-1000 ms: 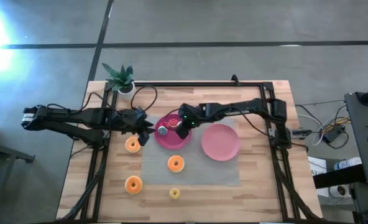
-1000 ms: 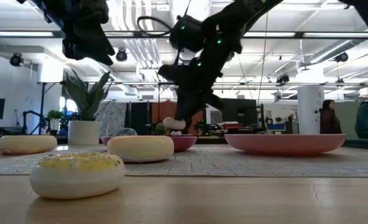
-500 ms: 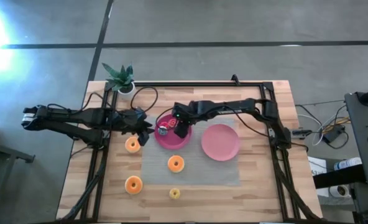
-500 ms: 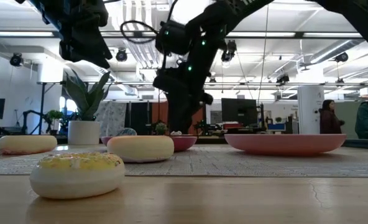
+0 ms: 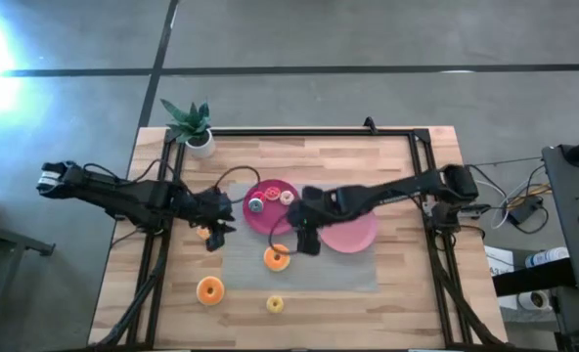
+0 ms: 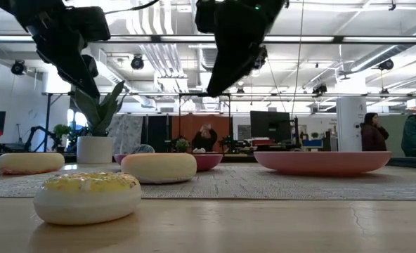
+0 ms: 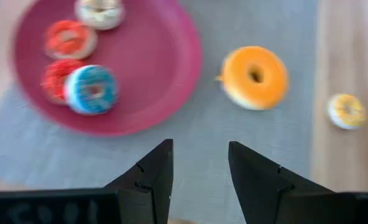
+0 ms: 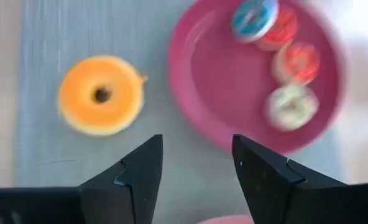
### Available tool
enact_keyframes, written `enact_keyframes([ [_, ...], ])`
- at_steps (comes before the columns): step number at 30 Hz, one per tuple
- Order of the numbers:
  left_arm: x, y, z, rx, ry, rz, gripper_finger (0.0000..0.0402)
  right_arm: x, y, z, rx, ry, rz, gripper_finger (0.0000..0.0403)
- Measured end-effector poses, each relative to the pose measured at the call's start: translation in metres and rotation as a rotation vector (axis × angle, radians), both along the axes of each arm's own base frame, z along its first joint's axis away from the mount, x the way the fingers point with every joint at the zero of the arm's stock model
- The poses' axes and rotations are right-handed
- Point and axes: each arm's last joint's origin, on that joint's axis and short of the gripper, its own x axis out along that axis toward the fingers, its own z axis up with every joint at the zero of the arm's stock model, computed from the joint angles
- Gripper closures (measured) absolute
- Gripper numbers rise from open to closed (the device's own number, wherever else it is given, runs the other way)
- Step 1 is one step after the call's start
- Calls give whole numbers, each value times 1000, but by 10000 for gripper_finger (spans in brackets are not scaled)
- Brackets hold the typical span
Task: Pick & Place donuts
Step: Put the small yellow donut on the pink plate
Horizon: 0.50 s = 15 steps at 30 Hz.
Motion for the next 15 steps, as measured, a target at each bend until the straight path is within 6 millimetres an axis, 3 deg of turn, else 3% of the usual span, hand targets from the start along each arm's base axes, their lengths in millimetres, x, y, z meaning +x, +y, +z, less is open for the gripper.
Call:
enact_keyframes([
  [6, 14, -18, -6, -27, 1, -70, 276, -12, 23, -2, 32, 1, -248, 226],
  [9, 22, -28, -11, -61, 15, -64, 282, -24, 34, 0, 47, 11, -286, 228],
  [15, 42, -51, -15, -138, 8, -41, 291, -60, 41, -2, 74, 53, -359, 227],
])
